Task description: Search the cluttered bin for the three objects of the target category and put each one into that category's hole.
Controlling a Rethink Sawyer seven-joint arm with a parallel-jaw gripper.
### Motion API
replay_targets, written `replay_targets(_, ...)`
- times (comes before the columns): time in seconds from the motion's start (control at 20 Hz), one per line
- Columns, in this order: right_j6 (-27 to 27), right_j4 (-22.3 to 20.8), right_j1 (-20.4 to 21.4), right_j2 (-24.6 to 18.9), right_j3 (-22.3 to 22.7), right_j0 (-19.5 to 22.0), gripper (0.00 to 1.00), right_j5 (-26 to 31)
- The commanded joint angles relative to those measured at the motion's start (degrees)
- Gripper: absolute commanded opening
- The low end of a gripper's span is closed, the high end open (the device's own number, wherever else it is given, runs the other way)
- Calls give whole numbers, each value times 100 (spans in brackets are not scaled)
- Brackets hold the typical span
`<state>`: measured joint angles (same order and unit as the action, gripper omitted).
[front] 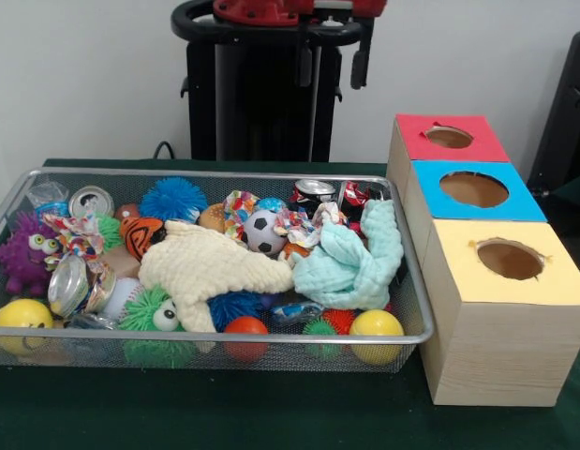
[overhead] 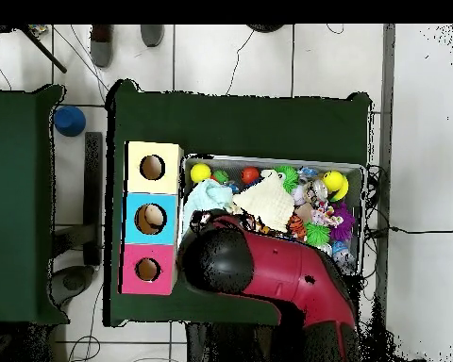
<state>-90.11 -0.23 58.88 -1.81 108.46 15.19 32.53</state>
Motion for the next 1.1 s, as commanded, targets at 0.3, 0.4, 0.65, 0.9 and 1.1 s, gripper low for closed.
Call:
replay_targets(0.3,513,-219,-103,-923,84,728,100,86)
replay_targets(0.4,566,-268,-103,-992,133,838,100,31)
replay_targets(0.65,705,-406,-104,-1187,176,1141,100,-11)
replay_targets(0.9,849,-494,-83,-1368,242,1430,100,15)
replay_targets(1.1,1025,-562,-48,-1573,359,1741,100,11)
